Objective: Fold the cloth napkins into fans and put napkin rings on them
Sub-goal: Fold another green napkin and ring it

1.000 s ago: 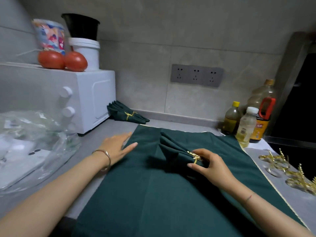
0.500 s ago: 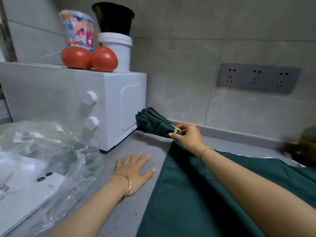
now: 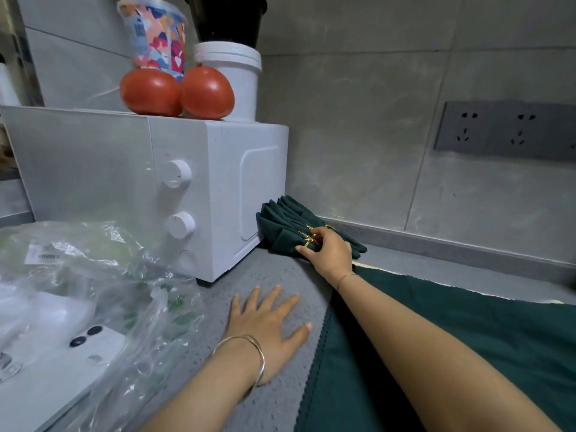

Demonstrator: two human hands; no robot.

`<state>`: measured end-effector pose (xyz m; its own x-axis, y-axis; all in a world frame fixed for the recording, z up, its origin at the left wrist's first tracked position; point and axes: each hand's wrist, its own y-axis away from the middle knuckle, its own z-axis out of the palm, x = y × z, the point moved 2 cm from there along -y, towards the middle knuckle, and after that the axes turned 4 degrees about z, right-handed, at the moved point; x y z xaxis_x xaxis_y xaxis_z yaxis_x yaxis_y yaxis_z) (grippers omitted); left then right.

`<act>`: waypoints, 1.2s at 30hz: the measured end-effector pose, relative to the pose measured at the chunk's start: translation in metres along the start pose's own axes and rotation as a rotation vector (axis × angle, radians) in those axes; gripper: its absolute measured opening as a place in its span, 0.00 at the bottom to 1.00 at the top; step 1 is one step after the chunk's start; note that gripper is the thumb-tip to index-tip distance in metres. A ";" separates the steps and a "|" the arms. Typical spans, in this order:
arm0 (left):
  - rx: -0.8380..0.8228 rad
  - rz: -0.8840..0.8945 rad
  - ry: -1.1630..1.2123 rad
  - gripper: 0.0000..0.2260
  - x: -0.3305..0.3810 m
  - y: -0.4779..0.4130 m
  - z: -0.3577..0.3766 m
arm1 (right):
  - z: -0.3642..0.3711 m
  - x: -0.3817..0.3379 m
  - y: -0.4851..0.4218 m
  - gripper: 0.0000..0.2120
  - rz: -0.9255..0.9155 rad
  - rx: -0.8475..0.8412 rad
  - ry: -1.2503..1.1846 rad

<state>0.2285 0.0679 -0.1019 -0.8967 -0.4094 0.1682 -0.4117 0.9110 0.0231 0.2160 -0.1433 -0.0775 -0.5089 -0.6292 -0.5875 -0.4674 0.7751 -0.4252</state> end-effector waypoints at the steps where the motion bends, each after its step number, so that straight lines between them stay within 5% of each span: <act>1: -0.003 0.001 0.001 0.27 0.001 0.001 -0.001 | -0.007 0.000 0.003 0.25 -0.010 0.004 0.003; 10: -0.033 0.045 0.097 0.28 0.015 0.006 -0.007 | -0.116 0.047 0.107 0.20 0.011 -0.092 -0.046; 19: -0.181 0.430 0.060 0.32 0.125 0.063 -0.004 | -0.228 0.110 0.249 0.27 0.140 -0.231 0.201; 25: -0.295 0.441 -0.049 0.34 0.176 0.116 0.011 | -0.282 0.123 0.323 0.57 0.204 -0.388 0.409; 28: -0.267 0.418 -0.088 0.35 0.184 0.125 0.016 | -0.294 0.126 0.340 0.60 0.216 -0.396 0.417; 30: -0.252 0.411 -0.077 0.34 0.186 0.127 0.018 | -0.299 0.126 0.346 0.58 0.224 -0.403 0.418; 34: -0.219 0.424 -0.060 0.34 0.196 0.137 0.022 | -0.309 0.123 0.358 0.31 0.261 -0.423 0.464; 36: -0.216 0.428 -0.045 0.34 0.200 0.138 0.022 | -0.313 0.122 0.360 0.29 0.278 -0.416 0.469</act>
<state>-0.0115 0.1105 -0.0866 -0.9863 0.0075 0.1646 0.0352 0.9855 0.1661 -0.2404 0.0408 -0.0865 -0.8656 -0.4413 -0.2367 -0.4651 0.8836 0.0533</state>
